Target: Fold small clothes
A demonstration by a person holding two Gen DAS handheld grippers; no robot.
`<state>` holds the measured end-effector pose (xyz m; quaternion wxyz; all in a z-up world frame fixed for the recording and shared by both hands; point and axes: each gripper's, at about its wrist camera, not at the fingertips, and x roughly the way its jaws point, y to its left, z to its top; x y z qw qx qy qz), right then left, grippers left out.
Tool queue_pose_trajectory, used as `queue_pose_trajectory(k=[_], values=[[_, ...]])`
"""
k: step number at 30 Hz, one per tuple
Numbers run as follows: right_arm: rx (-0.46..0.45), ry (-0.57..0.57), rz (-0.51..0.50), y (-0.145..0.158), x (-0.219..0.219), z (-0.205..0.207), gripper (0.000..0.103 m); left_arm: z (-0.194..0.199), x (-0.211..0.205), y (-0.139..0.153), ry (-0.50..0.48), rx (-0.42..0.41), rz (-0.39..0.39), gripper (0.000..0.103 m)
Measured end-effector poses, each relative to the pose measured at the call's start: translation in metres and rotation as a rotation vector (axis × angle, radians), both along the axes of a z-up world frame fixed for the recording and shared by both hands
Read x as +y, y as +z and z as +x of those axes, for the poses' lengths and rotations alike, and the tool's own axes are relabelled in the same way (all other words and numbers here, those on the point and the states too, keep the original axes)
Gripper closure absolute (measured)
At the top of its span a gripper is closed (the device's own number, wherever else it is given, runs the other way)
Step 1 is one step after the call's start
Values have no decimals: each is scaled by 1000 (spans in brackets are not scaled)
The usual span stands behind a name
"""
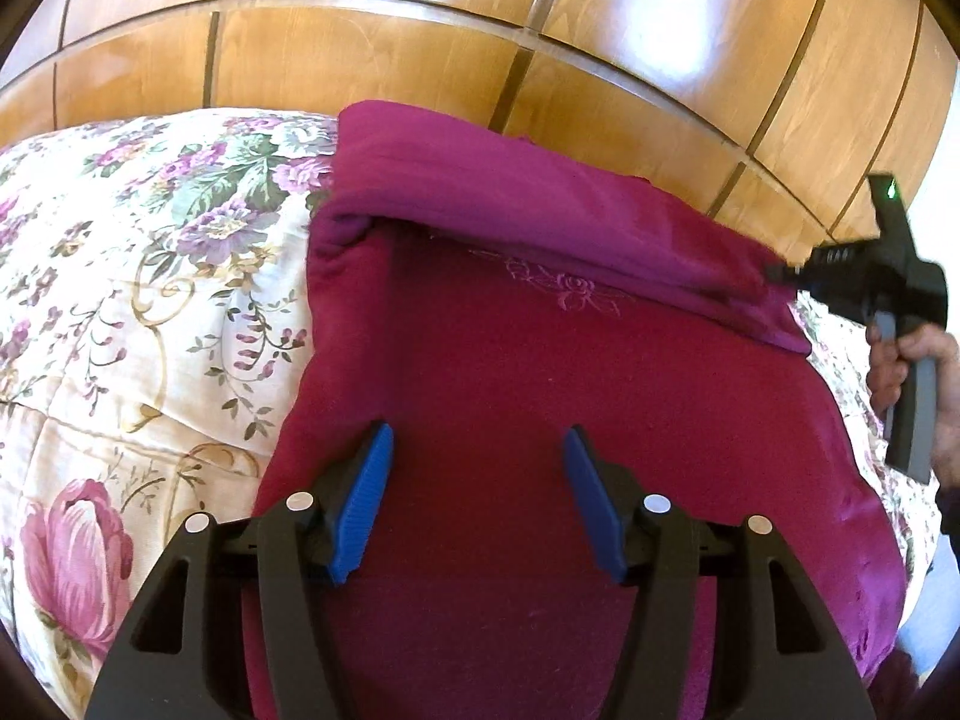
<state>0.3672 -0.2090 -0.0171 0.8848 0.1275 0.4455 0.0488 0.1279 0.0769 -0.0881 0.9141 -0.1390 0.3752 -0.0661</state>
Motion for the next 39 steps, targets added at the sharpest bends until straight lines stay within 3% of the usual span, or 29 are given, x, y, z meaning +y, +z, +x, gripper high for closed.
queue_pose_trajectory(k=[5,7,8,12,17,21,24,25,29,34,39], values=[[45,-31,6,-27,-16,-3,97,3,-4,4,0,20,12,44],[40,-34,26,-23,-19,-6,74,5,-9,12,-4,50,46,44],[33,-34,35,-21,-20,-8,57,7,-10,17,-7,53,56,44],[-67,-20,12,8,-20,-25,56,17,-8,47,-3,-26,56,44],[-127,68,-21,25,10,-27,55,67,-2,67,36,-68,64,44],[-82,108,-95,0,35,-13,55,110,2,50,44,18,100,44],[-27,113,-136,-36,39,-18,54,121,4,15,18,109,115,44],[-98,124,-168,-42,42,-29,54,118,5,11,16,78,111,44],[-125,119,-175,-45,41,-35,53,114,9,24,41,87,81,44],[-137,117,-170,-47,39,-36,53,113,14,57,49,-3,36,44],[-143,115,-170,-47,41,-37,52,163,29,67,117,18,-5,44]])
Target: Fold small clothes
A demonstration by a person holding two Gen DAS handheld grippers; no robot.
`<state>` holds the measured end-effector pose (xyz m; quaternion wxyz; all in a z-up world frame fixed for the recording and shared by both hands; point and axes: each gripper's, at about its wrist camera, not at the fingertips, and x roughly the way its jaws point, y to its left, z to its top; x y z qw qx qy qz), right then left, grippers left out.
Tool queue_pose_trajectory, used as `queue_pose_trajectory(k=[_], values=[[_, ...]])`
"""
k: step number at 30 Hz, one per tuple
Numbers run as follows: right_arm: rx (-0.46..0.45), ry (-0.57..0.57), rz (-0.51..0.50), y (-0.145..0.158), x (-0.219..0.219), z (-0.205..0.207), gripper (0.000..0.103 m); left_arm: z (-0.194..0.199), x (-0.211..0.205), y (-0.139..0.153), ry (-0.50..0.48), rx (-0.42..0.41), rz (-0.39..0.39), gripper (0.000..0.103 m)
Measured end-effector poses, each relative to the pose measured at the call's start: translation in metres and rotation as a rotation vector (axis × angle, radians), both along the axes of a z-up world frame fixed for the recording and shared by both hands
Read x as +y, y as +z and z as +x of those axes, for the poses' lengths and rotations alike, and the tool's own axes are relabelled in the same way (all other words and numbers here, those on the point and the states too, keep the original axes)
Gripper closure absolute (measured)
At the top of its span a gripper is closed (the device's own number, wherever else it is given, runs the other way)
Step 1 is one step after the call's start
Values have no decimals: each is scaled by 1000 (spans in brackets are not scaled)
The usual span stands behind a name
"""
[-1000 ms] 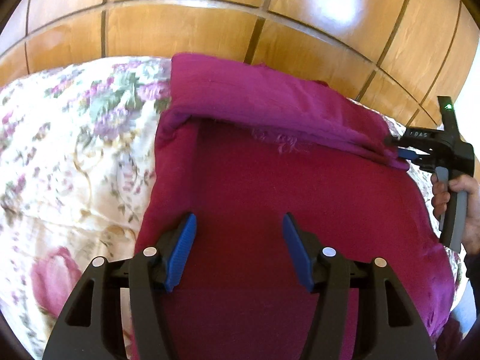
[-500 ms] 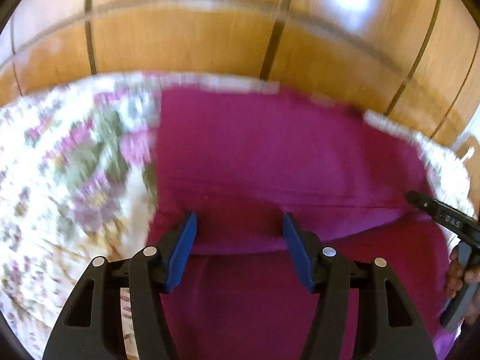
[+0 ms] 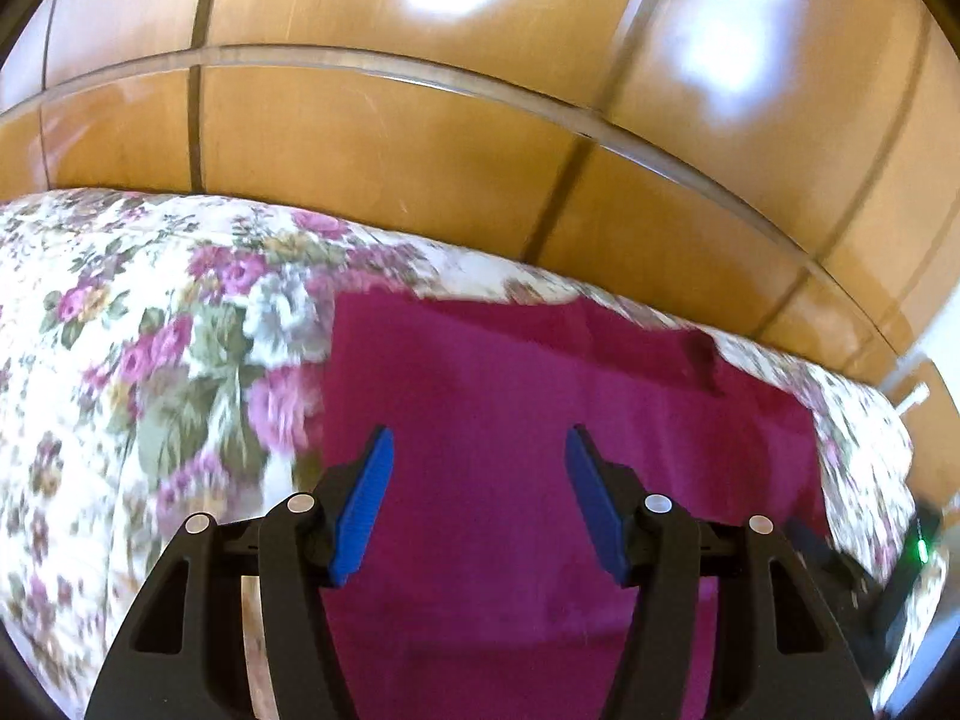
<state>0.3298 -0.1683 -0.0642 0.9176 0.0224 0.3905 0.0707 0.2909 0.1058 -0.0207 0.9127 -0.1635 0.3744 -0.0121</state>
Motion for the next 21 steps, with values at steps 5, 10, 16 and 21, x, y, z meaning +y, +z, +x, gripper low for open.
queue_pose_trajectory(k=[5,10,16,21], values=[[-2,0,-1,-1,0,1,52,59,17,-31,101,145,73,44],[-4,1,9,-1,0,0,51,66,25,-55,120,134,107,33],[-2,1,17,-2,-2,2,51,38,18,-32,163,142,162,31],[-1,2,19,-2,-2,2,51,-28,2,-21,86,91,239,31]])
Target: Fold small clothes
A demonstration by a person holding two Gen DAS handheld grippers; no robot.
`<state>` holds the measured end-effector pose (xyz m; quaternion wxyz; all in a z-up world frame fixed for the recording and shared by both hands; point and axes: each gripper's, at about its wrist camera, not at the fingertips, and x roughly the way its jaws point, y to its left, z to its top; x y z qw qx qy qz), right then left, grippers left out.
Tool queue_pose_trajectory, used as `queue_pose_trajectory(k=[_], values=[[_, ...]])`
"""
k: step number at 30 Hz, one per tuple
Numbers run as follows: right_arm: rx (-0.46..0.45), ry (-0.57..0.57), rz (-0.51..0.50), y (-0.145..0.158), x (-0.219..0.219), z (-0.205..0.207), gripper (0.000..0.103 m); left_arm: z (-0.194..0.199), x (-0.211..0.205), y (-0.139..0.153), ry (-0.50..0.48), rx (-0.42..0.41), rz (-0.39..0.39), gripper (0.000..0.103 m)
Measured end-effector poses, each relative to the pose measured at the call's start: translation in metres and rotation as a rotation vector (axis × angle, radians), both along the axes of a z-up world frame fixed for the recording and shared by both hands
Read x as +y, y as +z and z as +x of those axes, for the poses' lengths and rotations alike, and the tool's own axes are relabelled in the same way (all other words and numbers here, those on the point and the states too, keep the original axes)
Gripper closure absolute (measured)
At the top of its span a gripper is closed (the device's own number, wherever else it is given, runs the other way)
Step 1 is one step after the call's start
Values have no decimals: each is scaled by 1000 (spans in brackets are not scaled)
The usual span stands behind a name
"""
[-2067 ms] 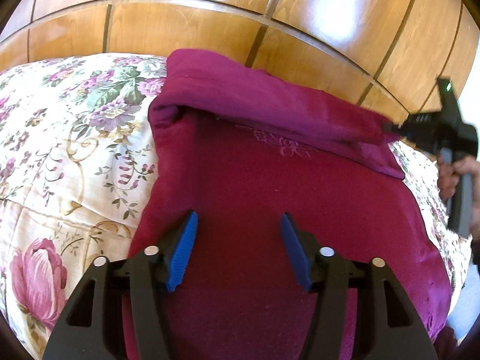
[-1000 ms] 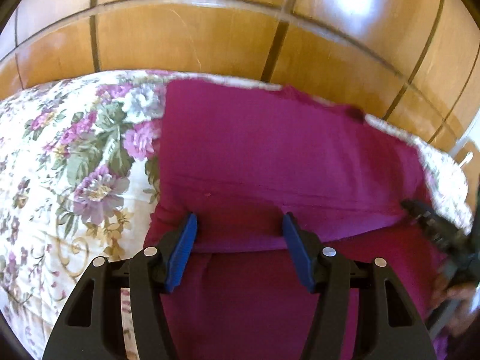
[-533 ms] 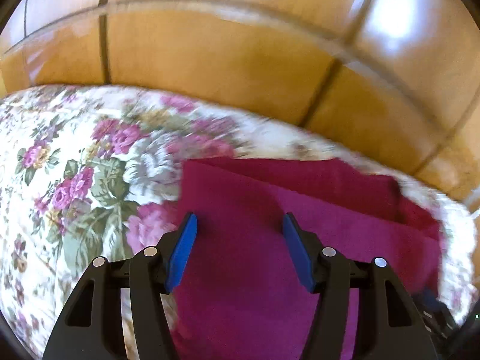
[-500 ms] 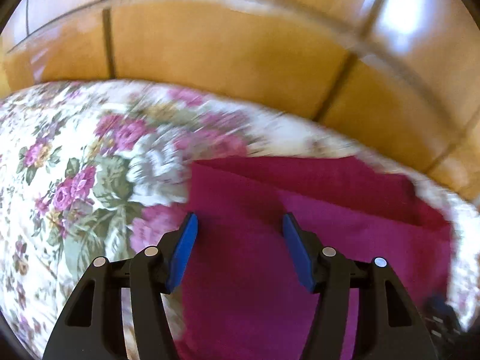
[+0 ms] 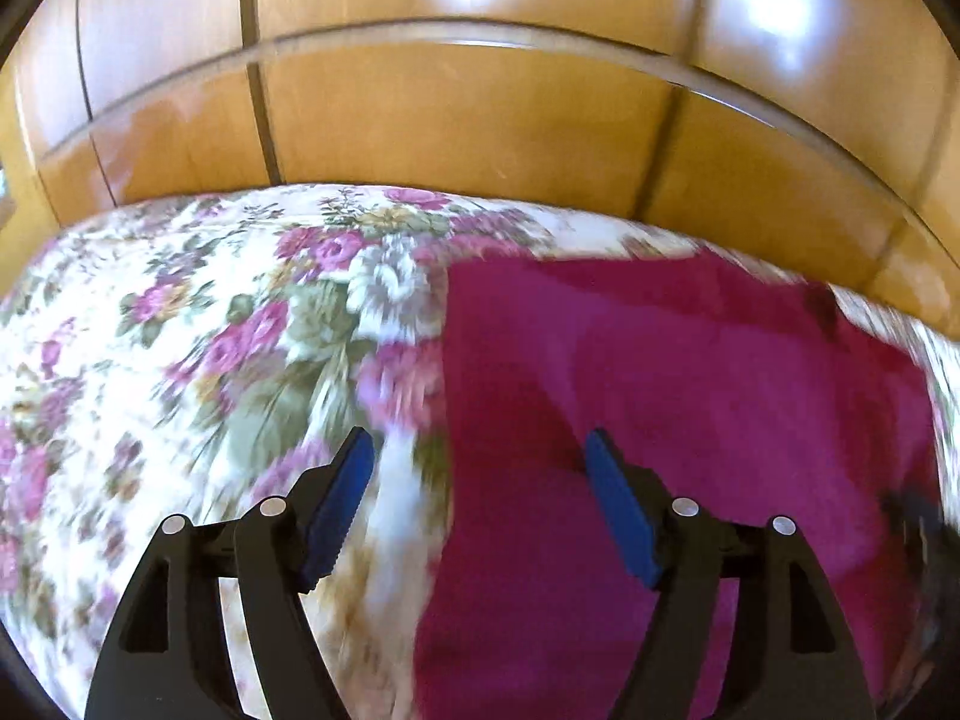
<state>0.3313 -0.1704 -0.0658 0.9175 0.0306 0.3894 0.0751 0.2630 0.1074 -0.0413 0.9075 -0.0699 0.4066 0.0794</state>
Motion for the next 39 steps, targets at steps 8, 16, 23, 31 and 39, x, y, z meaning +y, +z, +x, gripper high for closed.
queue_pose_trajectory(k=[8,16,23,31,39], values=[[-3,-5,-23,1,2,0,51,-97,-4,-2,-11,-16,1,31],[-7,-22,-105,5,11,-2,46,-155,-2,-2,-8,-32,1,31],[-2,-65,-117,22,5,-10,7,-183,-8,-2,-31,-37,12,31],[32,-53,6,34,-30,-61,7,-197,-8,-12,-40,-7,-5,31],[164,-39,1,16,-80,-134,15,-224,-8,-29,-114,67,-97,44]])
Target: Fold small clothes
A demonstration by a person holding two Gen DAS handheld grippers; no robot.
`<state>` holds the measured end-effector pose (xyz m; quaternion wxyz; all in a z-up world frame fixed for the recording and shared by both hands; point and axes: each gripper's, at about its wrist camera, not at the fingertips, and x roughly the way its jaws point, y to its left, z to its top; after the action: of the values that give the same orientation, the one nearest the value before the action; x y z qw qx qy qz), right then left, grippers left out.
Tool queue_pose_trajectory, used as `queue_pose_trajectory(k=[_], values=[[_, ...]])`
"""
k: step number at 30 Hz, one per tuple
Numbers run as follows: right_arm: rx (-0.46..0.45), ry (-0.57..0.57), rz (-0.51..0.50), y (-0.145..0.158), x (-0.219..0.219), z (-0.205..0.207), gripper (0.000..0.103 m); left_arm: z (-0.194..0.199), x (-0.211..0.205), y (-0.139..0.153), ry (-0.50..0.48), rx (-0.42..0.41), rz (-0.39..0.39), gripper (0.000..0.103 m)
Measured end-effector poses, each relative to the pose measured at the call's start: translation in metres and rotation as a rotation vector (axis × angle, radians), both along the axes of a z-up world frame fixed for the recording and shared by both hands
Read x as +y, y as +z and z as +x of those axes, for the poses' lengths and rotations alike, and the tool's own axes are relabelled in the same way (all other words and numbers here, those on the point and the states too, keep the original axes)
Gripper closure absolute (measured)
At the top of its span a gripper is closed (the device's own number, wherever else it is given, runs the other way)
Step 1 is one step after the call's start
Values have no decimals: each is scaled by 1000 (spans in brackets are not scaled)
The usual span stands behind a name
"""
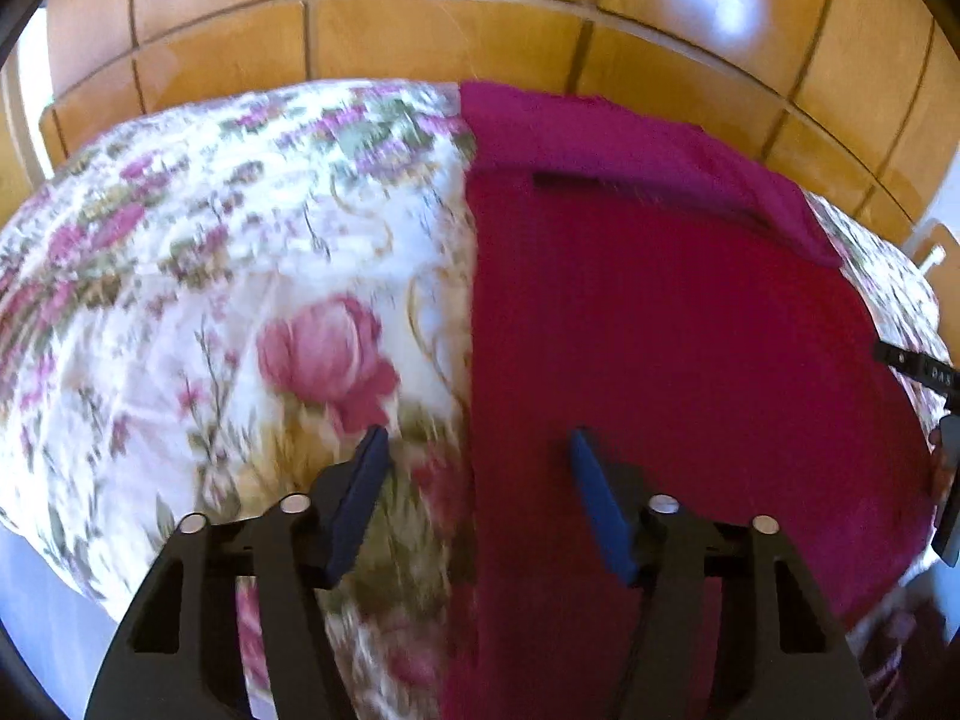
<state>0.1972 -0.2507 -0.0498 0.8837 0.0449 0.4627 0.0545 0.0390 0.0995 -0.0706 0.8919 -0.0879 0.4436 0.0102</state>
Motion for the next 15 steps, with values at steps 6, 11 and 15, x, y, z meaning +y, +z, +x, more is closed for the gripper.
queue_pose_trajectory(k=[6,11,15], values=[[96,37,100,-10,-12,-72,35,-37,-12,1,-152,16,-60,55],[165,122,99,-9,1,-113,78,-54,-22,1,-230,28,-61,87],[156,131,170,4,5,-110,95,-50,-7,24,-238,-22,-221,90]])
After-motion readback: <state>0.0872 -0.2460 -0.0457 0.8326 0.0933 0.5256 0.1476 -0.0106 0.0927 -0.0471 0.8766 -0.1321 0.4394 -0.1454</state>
